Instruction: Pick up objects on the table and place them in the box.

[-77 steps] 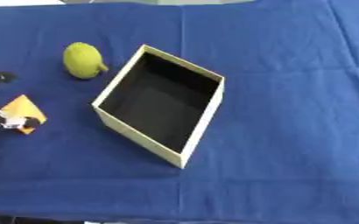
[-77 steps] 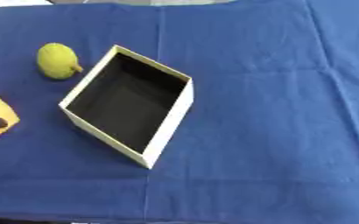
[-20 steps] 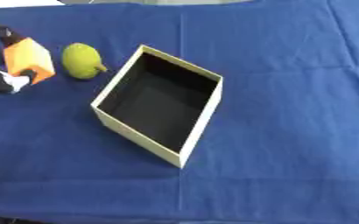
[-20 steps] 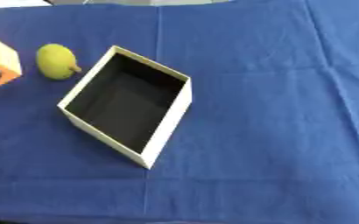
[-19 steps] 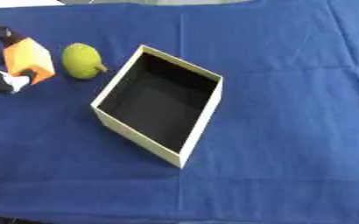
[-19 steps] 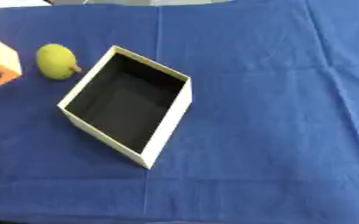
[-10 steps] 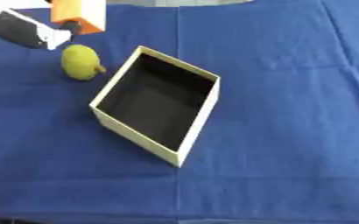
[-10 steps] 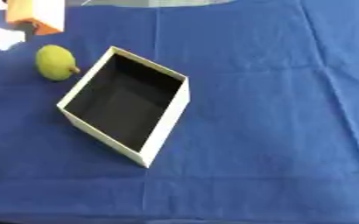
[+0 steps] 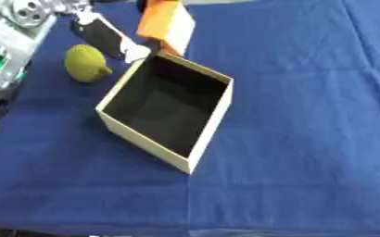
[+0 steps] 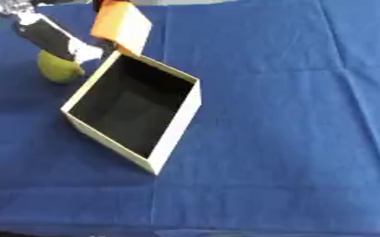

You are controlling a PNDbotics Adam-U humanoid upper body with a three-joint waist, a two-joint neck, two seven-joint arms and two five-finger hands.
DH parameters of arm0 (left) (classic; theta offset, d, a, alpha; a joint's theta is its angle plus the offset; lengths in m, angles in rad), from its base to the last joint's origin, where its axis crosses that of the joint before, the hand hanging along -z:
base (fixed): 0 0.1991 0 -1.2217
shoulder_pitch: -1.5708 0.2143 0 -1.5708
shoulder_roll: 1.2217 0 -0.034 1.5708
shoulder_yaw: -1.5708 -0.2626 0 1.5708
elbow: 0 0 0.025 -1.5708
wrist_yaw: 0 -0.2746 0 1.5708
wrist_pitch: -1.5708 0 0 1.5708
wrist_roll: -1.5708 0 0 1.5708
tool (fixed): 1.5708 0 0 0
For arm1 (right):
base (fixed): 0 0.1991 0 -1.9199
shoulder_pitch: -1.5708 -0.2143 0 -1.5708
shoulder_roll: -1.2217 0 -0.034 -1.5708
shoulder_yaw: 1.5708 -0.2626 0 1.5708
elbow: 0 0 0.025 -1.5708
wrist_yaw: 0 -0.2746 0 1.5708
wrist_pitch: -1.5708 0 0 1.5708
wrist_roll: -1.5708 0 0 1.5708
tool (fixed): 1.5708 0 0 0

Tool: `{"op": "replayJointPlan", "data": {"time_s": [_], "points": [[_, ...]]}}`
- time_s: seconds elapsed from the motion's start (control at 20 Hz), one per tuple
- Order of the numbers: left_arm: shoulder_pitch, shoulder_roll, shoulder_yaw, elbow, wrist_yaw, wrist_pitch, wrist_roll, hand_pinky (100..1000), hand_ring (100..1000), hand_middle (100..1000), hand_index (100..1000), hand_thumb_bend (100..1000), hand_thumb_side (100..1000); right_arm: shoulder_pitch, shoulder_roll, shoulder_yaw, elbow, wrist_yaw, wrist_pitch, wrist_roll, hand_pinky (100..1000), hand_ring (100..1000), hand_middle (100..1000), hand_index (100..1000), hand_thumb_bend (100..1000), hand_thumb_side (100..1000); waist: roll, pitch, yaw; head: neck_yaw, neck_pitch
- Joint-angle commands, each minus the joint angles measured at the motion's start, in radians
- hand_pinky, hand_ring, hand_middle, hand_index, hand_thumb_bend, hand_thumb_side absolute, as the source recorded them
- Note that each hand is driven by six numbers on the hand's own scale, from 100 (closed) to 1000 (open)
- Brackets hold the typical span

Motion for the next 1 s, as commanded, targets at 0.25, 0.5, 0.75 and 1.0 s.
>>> {"op": "replayJointPlan", "data": {"time_s": [0.25, 0.5, 0.75, 1.0], "points": [[-0.044, -0.091, -0.031, 0.086, -0.101, -0.081, -0.013, 669, 562, 475, 653, 100, 145, -0.022, -0.014, 0.0, -0.015, -0.015, 0.007, 0.008, 828, 714, 679, 755, 100, 713, -0.004, -0.025, -0.006, 0.001, 0.001], [-0.051, -0.131, -0.043, 0.155, -0.201, -0.106, -0.024, 671, 567, 483, 660, 100, 114, -0.017, -0.009, -0.001, -0.015, -0.017, 0.008, 0.008, 828, 714, 679, 755, 100, 714, -0.006, -0.026, -0.012, -0.004, -0.003], [-0.046, -0.162, -0.053, 0.249, -0.307, -0.14, -0.021, 678, 574, 489, 667, 100, 106, -0.002, -0.008, -0.008, -0.015, -0.014, 0.011, 0.002, 829, 713, 678, 755, 100, 717, -0.005, -0.025, -0.016, -0.004, -0.004], [-0.04, -0.19, -0.058, 0.31, -0.346, -0.167, -0.014, 679, 577, 493, 671, 100, 100, 0.002, -0.005, -0.009, -0.015, -0.014, 0.014, -0.001, 829, 712, 677, 754, 100, 716, -0.005, -0.023, -0.02, 0.0, 0.0]]}}
